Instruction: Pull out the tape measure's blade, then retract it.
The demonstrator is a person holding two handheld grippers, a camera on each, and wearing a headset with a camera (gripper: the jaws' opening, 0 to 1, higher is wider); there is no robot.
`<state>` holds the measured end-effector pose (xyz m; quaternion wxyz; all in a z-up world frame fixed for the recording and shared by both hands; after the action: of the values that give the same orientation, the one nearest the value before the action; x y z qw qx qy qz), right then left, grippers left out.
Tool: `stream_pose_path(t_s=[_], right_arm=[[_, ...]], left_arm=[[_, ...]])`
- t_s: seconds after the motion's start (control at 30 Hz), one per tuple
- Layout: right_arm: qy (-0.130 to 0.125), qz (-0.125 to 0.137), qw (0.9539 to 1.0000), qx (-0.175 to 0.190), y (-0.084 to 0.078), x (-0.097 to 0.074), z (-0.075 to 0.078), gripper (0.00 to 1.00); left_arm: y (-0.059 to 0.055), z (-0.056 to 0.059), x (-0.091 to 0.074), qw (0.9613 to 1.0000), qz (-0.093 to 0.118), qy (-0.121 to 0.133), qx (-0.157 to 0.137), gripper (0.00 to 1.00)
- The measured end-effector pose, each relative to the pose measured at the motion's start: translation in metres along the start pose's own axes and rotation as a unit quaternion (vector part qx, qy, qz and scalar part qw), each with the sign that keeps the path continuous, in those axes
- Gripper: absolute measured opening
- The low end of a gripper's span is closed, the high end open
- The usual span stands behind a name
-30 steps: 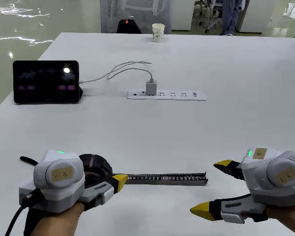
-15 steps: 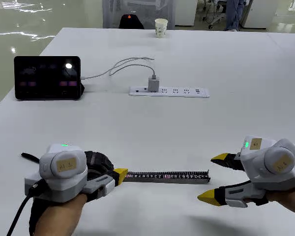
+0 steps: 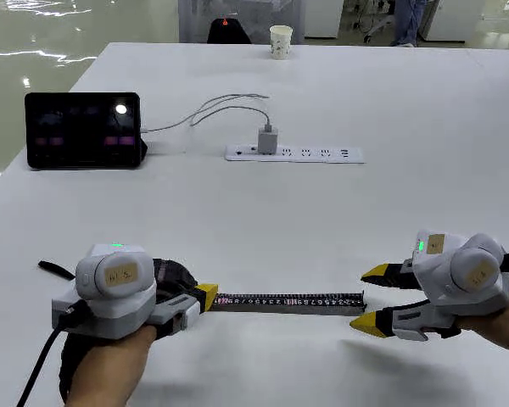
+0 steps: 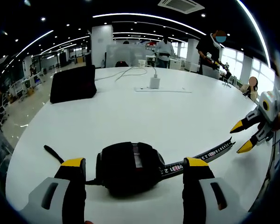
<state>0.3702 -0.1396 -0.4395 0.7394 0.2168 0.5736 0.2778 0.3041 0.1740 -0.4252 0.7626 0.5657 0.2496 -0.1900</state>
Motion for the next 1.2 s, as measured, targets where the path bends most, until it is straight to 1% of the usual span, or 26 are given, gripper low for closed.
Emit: stream_pose_path(t_s=[0.17, 0.27, 0.37, 0.43, 0.63, 0.73, 0.87, 1.2], right_arm=[[0.008, -0.003, 0.9999, -0.006, -0.008, 0.005, 0.002, 0.29], [0.012, -0.002, 0.9999, -0.009, -0.012, 0.008, 0.004, 0.25], [0.014, 0.000, 0.9998, -0.017, -0.013, 0.010, 0.005, 0.21], [0.017, 0.001, 0.9998, -0.010, -0.015, 0.011, 0.006, 0.18], [0.018, 0.005, 0.9998, -0.008, -0.017, 0.013, 0.007, 0.13], [0.023, 0.002, 0.9997, -0.008, -0.019, 0.015, 0.007, 0.12], [0.024, 0.012, 0.9996, 0.000, -0.021, 0.015, 0.008, 0.11], [0.025, 0.017, 0.9995, -0.007, -0.020, 0.015, 0.009, 0.10]], left_arm=[[0.000, -0.002, 0.003, 0.9999, -0.007, 0.000, -0.009, 0.75], [-0.001, -0.003, 0.005, 0.9999, -0.011, 0.001, -0.011, 0.73], [-0.001, -0.003, 0.007, 0.9998, -0.014, -0.001, -0.012, 0.69], [0.000, -0.003, 0.008, 0.9997, -0.016, -0.004, -0.015, 0.66], [0.000, -0.003, 0.010, 0.9998, -0.015, -0.001, -0.015, 0.65], [0.000, -0.004, 0.011, 0.9997, -0.016, 0.000, -0.015, 0.65], [0.000, -0.005, 0.013, 0.9997, -0.019, 0.003, -0.015, 0.65], [0.001, -0.006, 0.015, 0.9994, -0.021, 0.011, -0.023, 0.62]])
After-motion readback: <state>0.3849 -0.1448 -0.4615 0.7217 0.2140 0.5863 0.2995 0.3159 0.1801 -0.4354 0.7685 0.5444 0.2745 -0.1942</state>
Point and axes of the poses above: the centre of the closed fingertips' face, and the gripper's own axes: x roughly forward along the fingers, z roughly to its right, y roughly out of its top, the point moved 8 cm from there along -x, roughly backward along the fingers, and after that the axes turned 15 degrees about -x, right-handed, at the moved point
